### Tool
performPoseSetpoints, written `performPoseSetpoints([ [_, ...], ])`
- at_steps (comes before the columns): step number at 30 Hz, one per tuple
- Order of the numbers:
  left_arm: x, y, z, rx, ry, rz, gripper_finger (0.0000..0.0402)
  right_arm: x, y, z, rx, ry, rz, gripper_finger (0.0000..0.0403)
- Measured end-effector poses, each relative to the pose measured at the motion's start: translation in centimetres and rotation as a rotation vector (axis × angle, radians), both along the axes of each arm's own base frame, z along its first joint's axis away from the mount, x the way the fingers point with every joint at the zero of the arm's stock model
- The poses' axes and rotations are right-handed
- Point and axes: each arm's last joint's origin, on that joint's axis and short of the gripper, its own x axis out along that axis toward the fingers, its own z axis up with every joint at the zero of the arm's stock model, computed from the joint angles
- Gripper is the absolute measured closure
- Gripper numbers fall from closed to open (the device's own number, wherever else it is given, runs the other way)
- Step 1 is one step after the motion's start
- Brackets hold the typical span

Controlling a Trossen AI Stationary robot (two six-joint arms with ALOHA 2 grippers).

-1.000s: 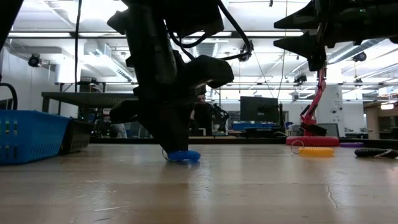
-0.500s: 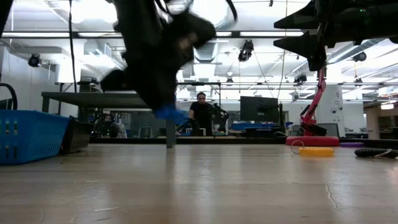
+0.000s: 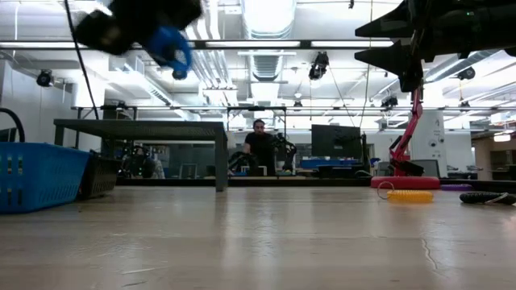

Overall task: Pick & Place Office Desk Supplies
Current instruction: Put the blue key chain in the yellow bin

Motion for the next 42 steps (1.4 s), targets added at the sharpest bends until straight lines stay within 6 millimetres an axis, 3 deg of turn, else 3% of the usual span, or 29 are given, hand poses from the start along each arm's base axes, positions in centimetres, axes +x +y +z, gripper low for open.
performPoseSetpoints([
  [5,-2.5,-2.8,1.2,-0.031,0.021,-0.041,0.0359,0.0,0.0,0.0,-0.001,0.0,0.0,0.0188],
  [15,-8.3,-8.6,0.6,-0.009,0.223,-0.11,0.0359,0.0,0.0,0.0,-0.001,0.0,0.0,0.0188],
  [23,-11.2,-11.5,-1.8,-0.04,0.252,-0.087,0.0359,0.0,0.0,0.0,0.0,0.0,0.0,0.0188],
  [28,-11.7,-12.2,-4.2,-0.116,0.252,-0.104,0.0359,0.0,0.0,0.0,0.0,0.0,0.0,0.0188],
  [37,-12.4,-11.6,-9.0,-0.197,0.252,-0.023,0.0359,0.0,0.0,0.0,0.0,0.0,0.0,0.0188],
  [42,-12.7,-11.2,-10.4,-0.218,0.247,0.015,0.0359,0.0,0.0,0.0,-0.001,0.0,0.0,0.0188],
])
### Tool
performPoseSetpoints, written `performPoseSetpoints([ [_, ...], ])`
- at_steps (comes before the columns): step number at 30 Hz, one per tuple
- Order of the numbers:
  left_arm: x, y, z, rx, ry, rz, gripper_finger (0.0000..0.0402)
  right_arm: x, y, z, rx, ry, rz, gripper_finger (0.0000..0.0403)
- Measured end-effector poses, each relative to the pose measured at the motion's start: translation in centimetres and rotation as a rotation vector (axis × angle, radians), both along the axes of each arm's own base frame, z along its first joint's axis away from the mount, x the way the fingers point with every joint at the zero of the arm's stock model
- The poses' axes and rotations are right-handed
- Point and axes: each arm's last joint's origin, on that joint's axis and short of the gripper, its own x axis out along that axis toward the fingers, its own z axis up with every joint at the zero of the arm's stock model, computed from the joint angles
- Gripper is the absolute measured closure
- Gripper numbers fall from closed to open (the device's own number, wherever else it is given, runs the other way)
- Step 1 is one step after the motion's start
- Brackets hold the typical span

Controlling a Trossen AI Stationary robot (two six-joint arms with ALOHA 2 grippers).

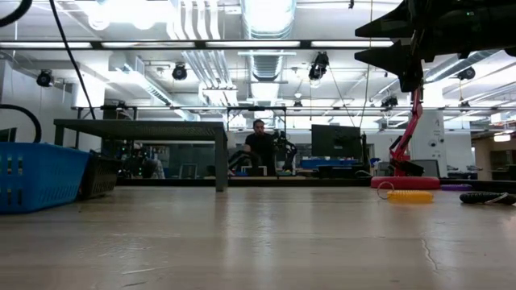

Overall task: Pick & Place Office Desk Supplies
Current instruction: Put the blue key chain in the yellow bin, then put the purple key chain in the yellow bin

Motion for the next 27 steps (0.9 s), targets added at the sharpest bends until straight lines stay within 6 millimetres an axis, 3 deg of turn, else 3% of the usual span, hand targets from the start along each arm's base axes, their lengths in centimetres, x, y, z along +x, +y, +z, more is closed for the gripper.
performPoseSetpoints([
  [11,0.0,0.07,-0.16,0.007,-0.014,0.005,0.0354,0.0,0.0,0.0,0.0,0.0,0.0,0.0188],
  [21,-0.05,0.17,-0.25,0.031,-0.028,0.004,0.0268,0.0,0.0,0.0,0.0,0.0,0.0,0.0188],
  [27,-0.07,0.16,-0.26,0.027,-0.023,0.003,0.0242,0.0,0.0,0.0,0.001,0.0,0.0,0.0188],
])
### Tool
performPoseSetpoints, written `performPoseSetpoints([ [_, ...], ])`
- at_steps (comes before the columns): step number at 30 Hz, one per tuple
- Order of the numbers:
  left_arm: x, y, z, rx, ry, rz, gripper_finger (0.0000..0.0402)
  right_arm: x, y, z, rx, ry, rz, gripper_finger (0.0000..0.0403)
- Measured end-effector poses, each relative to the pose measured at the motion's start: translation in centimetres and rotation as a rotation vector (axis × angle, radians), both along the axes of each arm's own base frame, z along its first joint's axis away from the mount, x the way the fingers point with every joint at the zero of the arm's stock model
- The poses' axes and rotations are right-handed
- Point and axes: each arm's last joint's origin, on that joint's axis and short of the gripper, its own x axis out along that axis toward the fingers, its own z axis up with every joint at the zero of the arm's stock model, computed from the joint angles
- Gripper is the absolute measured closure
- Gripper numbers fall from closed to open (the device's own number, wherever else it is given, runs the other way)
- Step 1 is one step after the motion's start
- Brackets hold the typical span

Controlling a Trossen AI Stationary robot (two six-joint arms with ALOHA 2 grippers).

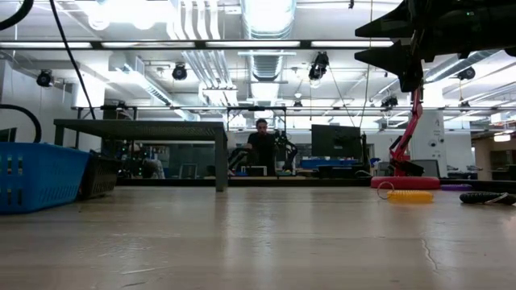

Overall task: Pick & Place Office Desk Supplies
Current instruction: Put the purple key chain in the yellow bin

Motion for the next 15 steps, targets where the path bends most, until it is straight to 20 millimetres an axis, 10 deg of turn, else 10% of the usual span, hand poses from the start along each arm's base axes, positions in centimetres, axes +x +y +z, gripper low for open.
performPoseSetpoints([
  [15,-0.3,1.1,6.4,-0.069,-0.275,0.0,0.0238,0.0,0.0,0.0,0.0,0.0,0.0,0.0188],
])
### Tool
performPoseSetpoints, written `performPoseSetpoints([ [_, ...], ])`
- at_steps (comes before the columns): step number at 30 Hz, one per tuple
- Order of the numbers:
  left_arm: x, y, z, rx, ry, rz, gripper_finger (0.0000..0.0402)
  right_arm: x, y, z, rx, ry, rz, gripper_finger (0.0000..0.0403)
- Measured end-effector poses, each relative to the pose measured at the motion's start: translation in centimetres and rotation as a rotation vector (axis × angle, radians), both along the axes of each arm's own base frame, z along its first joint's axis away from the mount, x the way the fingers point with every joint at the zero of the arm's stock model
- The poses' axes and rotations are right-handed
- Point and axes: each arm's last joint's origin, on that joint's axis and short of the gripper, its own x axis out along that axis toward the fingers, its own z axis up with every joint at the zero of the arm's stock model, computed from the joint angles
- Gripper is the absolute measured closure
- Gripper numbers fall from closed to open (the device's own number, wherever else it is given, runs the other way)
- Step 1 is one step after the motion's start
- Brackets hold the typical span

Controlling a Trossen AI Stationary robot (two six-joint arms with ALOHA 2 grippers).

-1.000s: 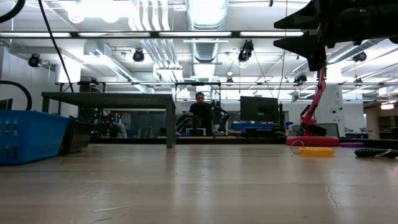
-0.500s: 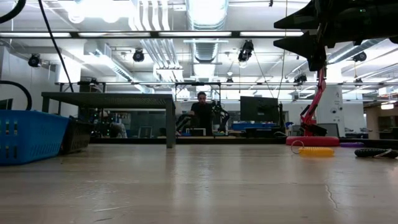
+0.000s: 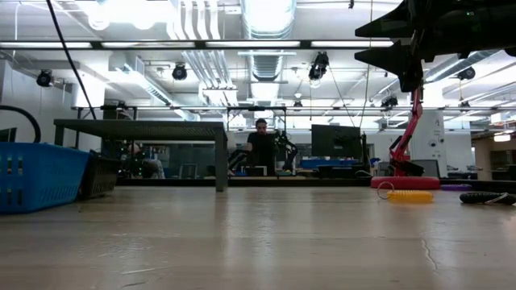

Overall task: Pick & Place Office Desk Supplies
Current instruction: Put the purple key chain in the yellow bin

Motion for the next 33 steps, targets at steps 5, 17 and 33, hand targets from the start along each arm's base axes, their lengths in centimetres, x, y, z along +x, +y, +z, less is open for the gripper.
performPoseSetpoints([
  [5,-0.4,2.0,2.1,0.207,-0.262,0.032,0.0238,0.0,0.0,0.0,0.0,0.0,0.0,0.0188],
  [17,0.1,8.5,9.6,0.814,-0.823,-0.07,0.024,0.0,0.0,0.0,0.0,0.0,0.0,0.0188],
  [33,2.0,20.0,13.8,1.031,-1.162,-0.395,0.023,0.0,0.0,0.0,0.0,0.0,-0.001,0.0188],
])
